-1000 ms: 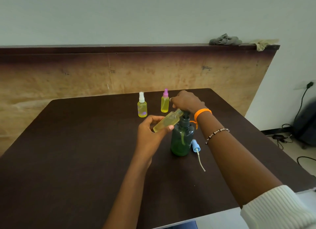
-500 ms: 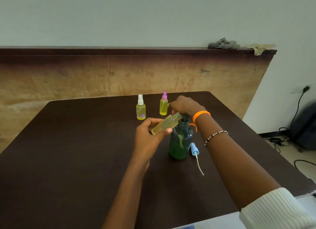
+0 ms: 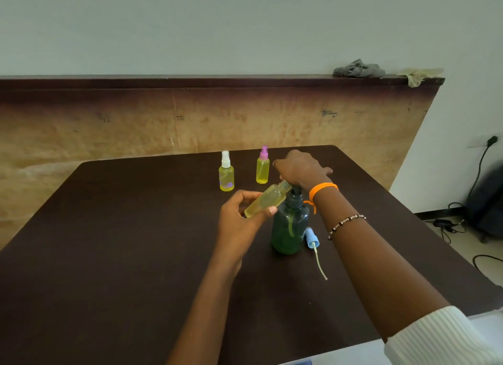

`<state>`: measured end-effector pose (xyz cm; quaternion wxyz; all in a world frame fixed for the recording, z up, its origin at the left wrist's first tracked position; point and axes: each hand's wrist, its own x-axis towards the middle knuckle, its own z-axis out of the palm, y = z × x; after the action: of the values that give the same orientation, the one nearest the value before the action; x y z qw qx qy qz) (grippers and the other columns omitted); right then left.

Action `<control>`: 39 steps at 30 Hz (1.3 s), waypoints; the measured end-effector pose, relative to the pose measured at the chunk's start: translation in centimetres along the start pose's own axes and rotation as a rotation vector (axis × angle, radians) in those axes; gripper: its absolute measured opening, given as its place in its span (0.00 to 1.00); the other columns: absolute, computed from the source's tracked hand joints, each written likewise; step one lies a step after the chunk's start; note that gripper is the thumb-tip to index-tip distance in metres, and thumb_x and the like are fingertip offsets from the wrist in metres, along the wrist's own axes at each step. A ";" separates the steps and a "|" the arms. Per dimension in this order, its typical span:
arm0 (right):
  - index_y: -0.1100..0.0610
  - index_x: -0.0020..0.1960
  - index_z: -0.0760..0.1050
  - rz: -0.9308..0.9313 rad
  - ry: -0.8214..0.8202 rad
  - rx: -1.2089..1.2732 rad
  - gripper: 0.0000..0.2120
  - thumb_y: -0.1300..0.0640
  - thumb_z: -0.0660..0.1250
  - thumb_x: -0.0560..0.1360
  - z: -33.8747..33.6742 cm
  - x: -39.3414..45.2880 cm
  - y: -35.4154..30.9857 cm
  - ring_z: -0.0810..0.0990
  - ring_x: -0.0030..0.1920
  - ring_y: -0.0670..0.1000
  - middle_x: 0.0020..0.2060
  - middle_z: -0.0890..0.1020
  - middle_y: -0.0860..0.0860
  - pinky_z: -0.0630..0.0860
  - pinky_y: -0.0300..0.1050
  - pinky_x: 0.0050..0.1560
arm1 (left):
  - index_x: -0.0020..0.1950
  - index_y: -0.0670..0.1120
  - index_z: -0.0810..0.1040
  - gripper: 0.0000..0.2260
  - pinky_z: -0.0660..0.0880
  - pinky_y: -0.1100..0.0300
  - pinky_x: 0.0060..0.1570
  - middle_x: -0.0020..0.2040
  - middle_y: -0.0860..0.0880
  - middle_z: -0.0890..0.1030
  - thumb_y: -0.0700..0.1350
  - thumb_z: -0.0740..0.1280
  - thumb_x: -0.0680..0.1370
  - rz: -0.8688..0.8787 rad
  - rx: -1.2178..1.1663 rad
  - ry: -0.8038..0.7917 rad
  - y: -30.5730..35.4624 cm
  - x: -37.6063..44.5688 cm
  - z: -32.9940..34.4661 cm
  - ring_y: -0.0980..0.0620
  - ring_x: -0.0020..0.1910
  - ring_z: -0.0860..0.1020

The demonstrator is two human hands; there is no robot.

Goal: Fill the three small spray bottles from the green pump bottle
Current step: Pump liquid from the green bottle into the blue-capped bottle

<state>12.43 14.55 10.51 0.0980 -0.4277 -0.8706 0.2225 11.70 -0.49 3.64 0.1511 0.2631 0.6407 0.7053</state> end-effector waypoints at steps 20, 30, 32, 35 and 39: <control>0.60 0.57 0.75 -0.064 0.067 -0.263 0.25 0.44 0.48 0.80 -0.6 -1.3 -0.9 0.64 0.70 0.61 0.61 0.75 0.58 0.42 0.76 0.67 | 0.47 0.49 0.78 0.10 0.76 0.62 0.47 0.45 0.53 0.83 0.38 0.74 0.70 -0.007 -0.005 0.003 -0.5 0.0 -0.1 0.60 0.44 0.80; 0.61 0.53 0.75 0.000 0.065 -0.067 0.22 0.46 0.51 0.78 0.2 -0.9 0.1 0.70 0.65 0.62 0.57 0.77 0.59 0.45 0.74 0.69 | 0.46 0.50 0.78 0.11 0.76 0.68 0.44 0.45 0.52 0.83 0.37 0.74 0.70 0.000 -0.004 0.005 -1.1 0.2 0.3 0.62 0.42 0.80; 0.60 0.52 0.75 -0.010 0.070 -0.079 0.22 0.45 0.50 0.78 0.0 -1.0 0.0 0.70 0.65 0.62 0.57 0.77 0.59 0.45 0.74 0.69 | 0.46 0.49 0.78 0.10 0.76 0.67 0.45 0.46 0.52 0.83 0.37 0.74 0.70 -0.005 -0.002 0.006 -1.1 0.2 0.2 0.60 0.43 0.80; 0.60 0.57 0.74 -0.022 0.044 -0.141 0.24 0.44 0.49 0.79 -0.5 -0.9 -0.4 0.70 0.65 0.62 0.58 0.77 0.58 0.44 0.74 0.69 | 0.48 0.48 0.78 0.10 0.76 0.65 0.45 0.46 0.52 0.83 0.38 0.74 0.70 0.001 -0.008 -0.002 -0.7 0.2 0.2 0.59 0.44 0.80; 0.61 0.55 0.75 -0.036 0.046 -0.145 0.24 0.44 0.50 0.79 -0.5 -0.9 -0.5 0.71 0.64 0.62 0.57 0.77 0.58 0.44 0.74 0.69 | 0.48 0.48 0.78 0.10 0.75 0.66 0.44 0.46 0.52 0.83 0.38 0.73 0.71 -0.002 -0.011 -0.005 -0.7 0.2 0.2 0.60 0.43 0.79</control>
<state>12.75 13.71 11.20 0.0905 -0.4227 -0.8897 0.1471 11.57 -0.10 3.01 0.1547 0.2632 0.6368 0.7080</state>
